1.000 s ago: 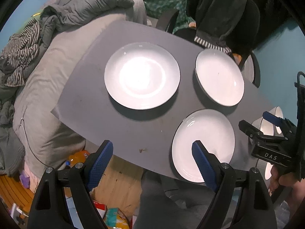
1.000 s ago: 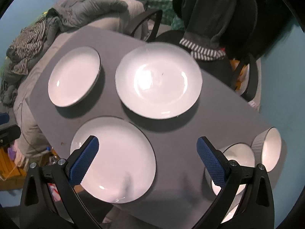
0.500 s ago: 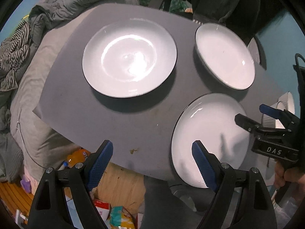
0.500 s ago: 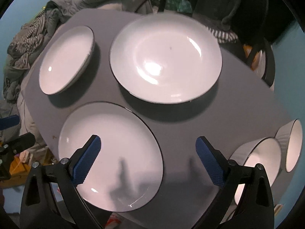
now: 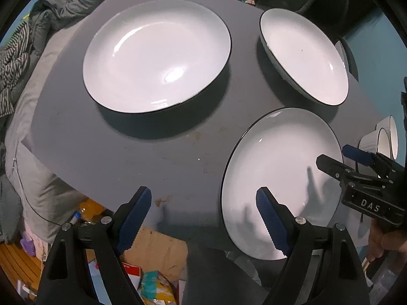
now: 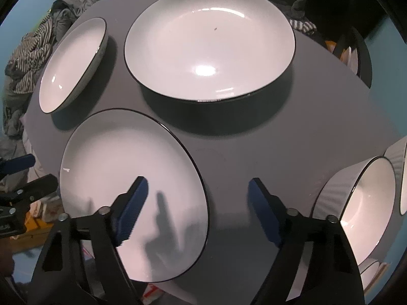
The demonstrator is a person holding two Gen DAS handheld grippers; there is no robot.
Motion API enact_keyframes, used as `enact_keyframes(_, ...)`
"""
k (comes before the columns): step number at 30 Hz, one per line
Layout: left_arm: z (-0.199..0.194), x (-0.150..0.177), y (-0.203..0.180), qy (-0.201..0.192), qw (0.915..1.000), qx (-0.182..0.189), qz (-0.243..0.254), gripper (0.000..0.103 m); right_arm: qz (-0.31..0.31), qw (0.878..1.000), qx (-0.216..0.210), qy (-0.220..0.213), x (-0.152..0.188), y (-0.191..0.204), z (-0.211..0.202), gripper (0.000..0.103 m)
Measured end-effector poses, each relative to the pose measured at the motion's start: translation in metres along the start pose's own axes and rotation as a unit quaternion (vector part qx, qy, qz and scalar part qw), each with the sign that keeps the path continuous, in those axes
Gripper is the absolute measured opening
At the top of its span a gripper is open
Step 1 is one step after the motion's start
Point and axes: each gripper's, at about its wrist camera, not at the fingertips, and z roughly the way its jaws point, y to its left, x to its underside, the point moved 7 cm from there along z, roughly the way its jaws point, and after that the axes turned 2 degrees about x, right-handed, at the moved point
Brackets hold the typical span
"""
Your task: Organize plates and bowls
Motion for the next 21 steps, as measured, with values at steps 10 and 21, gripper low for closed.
enact_keyframes(10,0.017,0.006,-0.004,0.024,0.9994,0.020,-0.014,0.066,0.007,1.000,-0.013,0.025,0.007,0.003,0.009,0.043)
enact_keyframes(21,0.036,0.012,-0.001,0.053,0.9973,0.044,-0.027,0.032,0.023,0.999,-0.031,0.036,0.009,-0.014,0.006,0.029)
